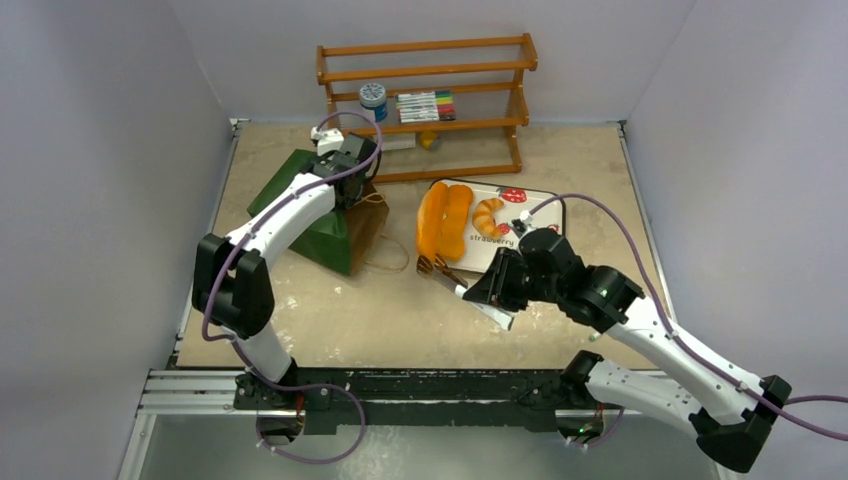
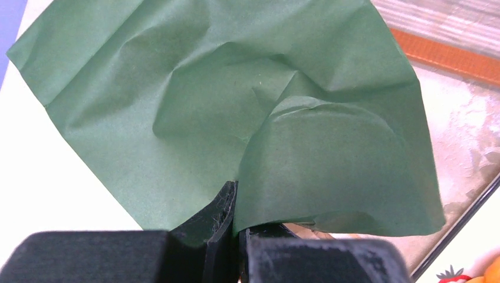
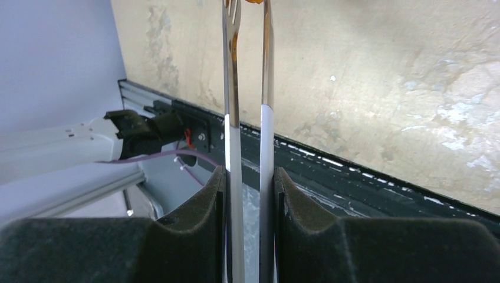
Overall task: Take the fake bread out of the paper bag
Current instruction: Place the fake bread in the container.
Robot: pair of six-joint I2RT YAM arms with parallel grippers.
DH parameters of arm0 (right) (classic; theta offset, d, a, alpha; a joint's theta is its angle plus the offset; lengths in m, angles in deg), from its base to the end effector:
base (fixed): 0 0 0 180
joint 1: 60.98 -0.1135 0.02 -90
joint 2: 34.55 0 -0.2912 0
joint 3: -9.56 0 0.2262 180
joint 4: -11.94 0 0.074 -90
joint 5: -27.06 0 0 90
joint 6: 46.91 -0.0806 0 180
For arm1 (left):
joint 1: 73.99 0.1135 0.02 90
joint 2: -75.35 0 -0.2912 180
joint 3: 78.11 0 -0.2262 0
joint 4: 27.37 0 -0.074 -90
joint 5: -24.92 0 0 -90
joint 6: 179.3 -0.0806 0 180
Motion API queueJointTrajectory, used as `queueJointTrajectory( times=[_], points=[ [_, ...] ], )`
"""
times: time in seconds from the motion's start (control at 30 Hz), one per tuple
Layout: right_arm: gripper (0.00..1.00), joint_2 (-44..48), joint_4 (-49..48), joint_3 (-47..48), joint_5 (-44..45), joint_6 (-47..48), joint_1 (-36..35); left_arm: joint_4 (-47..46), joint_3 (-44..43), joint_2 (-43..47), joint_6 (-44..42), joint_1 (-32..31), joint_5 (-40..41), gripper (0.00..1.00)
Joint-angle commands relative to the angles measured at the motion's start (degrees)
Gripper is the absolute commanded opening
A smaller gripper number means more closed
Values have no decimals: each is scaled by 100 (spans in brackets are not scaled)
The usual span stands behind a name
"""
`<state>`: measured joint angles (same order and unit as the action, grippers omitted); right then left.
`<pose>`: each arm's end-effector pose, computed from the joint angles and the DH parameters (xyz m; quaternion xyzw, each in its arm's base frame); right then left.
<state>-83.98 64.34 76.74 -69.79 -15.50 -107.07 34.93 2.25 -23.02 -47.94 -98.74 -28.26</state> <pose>0.1129 0.1311 0.3161 0.0687 0.8818 0.3994 0.2414 0.3432 -0.1050 0.2854 -0.2109 0.8976 0.1268 0.3657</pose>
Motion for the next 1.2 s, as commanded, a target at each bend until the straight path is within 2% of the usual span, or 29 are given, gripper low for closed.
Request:
queueJointTrajectory(
  times=[0.0, 0.13, 0.3, 0.47, 0.77, 1.17],
  points=[
    [0, -125, 168, 523, 662, -59, 50, -231, 223, 343, -43, 56, -6, 0],
    [0, -506, 350, 866, 960, 313, 330, -328, 389, 519, -138, 56, -58, 0],
    [0, -925, 289, 1119, 616, 1259, 1555, -410, 512, 644, -203, 55, -167, 0],
    [0, -1354, 497, 1398, 515, 1838, 2089, -454, 514, 687, -266, 59, -268, 0],
    [0, -1130, 1139, 1126, 733, 2006, 2604, -540, 466, 753, -342, 90, -434, 0],
    [0, -971, 1718, 929, 758, 1951, 2717, -729, 606, 793, -357, 101, -652, 0]
  ],
)
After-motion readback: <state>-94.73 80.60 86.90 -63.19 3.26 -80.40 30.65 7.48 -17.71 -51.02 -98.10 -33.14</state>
